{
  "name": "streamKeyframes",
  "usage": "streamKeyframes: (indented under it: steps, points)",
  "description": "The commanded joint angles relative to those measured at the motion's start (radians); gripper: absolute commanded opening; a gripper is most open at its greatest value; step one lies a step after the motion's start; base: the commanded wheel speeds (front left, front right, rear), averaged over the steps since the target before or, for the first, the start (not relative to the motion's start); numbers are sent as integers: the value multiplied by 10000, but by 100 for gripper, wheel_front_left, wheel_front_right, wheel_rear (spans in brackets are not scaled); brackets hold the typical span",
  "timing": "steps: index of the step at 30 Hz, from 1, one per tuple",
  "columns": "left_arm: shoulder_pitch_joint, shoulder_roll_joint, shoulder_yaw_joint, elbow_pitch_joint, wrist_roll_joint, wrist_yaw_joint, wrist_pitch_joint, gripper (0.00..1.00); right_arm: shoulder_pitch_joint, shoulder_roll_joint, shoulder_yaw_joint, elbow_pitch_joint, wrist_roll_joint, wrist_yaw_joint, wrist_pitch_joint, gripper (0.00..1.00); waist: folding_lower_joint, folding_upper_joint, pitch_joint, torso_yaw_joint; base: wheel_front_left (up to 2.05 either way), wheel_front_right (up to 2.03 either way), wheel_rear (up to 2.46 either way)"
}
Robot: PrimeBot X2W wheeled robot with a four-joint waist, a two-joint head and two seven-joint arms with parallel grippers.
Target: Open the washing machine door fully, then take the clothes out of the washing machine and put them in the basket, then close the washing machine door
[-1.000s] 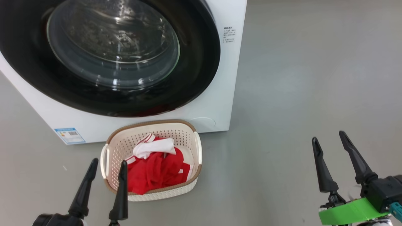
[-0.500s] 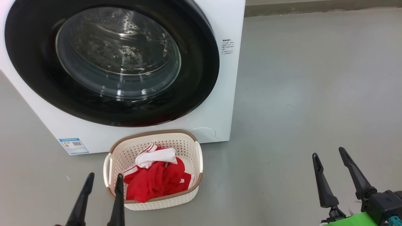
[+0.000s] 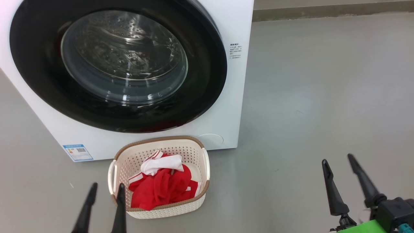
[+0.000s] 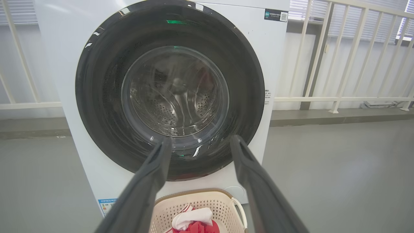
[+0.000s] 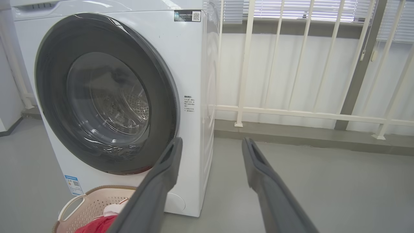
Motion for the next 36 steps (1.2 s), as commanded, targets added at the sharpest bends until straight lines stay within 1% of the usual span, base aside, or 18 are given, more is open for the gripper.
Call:
streamKeyframes:
  steps: [1,5,8,10,11,13,17,36]
  points:
    - [12,-21,-21,136,-12,-1,14,0,8,40,20,140,9,0,2,0,0,0,0,0,0,0,0]
    - [10,-69,-100,651,-79,-4,29,0,95,127,142,638,66,0,12,0,0,0,1,1,0,0,0]
    - [-19,-64,-85,676,-319,-20,82,0,71,109,155,650,318,-1,51,0,2,0,3,8,0,0,0]
    - [-52,-58,-70,710,-560,-36,138,0,38,87,165,677,575,-1,95,0,11,0,-5,16,0,0,0]
    - [-83,-53,-53,742,-801,-52,193,0,4,66,175,704,832,-2,140,0,23,0,-19,23,0,0,0]
    - [-99,-50,-45,760,-921,-60,221,0,-12,55,181,720,959,-2,162,0,22,0,-21,27,0,0,0]
    - [-182,-39,-13,848,-1399,-92,330,0,-100,17,202,799,1467,-4,251,0,2,0,1,40,0,0,0]
    - [-550,3,156,1210,-3654,-245,858,0,-475,-129,255,1110,3828,-10,705,0,0,0,14,105,0,0,0]
